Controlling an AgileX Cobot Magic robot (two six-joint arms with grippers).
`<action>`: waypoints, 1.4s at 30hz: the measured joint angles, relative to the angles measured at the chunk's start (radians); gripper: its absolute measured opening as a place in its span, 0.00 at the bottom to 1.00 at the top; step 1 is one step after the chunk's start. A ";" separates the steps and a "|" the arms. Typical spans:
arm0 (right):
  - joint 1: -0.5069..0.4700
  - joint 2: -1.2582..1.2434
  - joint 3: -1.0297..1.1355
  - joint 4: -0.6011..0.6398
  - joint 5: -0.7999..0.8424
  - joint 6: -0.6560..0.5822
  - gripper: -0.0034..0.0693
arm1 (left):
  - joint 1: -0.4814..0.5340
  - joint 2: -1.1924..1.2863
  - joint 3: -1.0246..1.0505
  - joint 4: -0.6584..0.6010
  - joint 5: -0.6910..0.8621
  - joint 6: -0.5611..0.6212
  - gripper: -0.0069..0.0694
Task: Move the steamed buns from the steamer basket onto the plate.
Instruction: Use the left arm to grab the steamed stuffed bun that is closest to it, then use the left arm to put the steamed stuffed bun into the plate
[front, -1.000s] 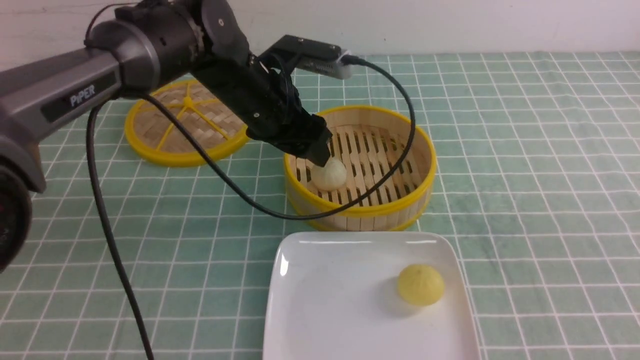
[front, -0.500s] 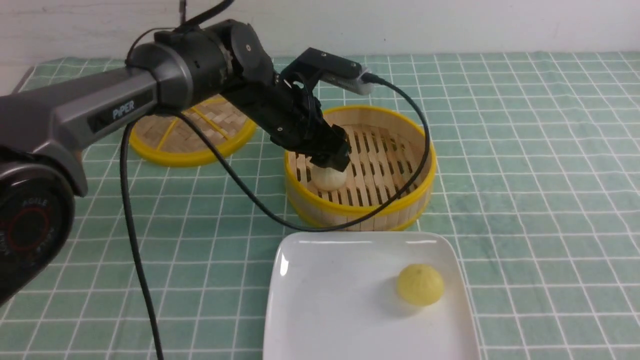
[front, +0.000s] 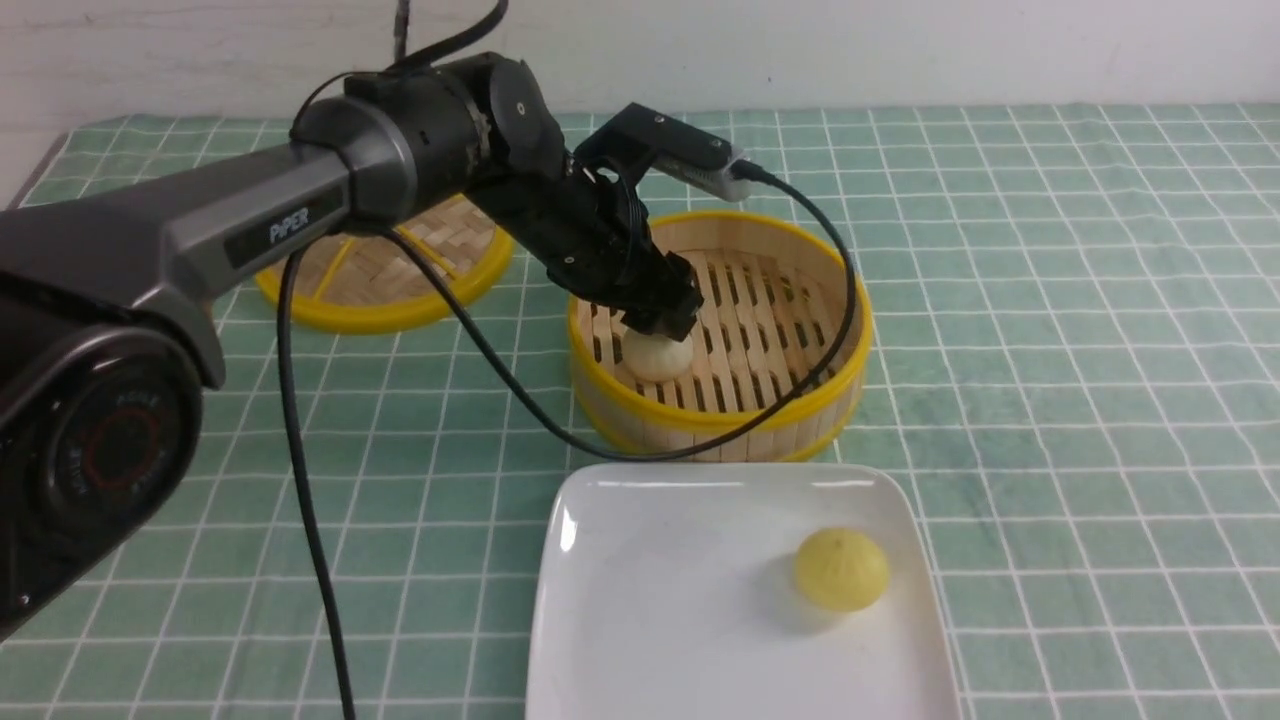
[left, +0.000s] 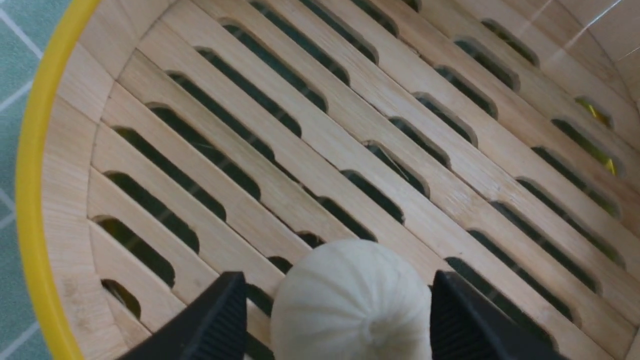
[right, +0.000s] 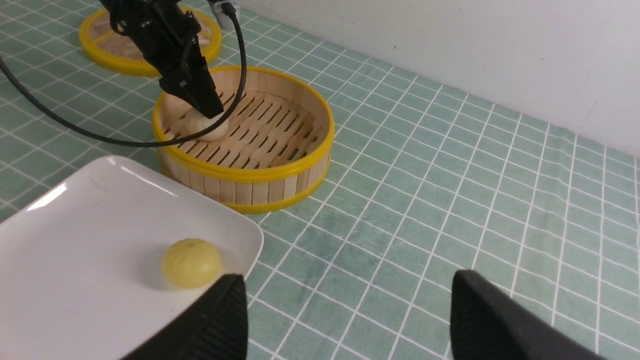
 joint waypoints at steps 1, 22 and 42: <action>0.000 0.000 0.000 0.000 0.000 -0.001 0.78 | 0.000 0.000 0.000 0.002 0.006 -0.010 0.74; 0.000 0.000 0.000 0.003 0.000 -0.003 0.73 | 0.001 0.035 -0.017 -0.026 0.047 -0.060 0.13; 0.000 0.000 0.000 0.003 -0.015 -0.003 0.70 | 0.000 -0.488 -0.004 -0.052 0.481 -0.201 0.13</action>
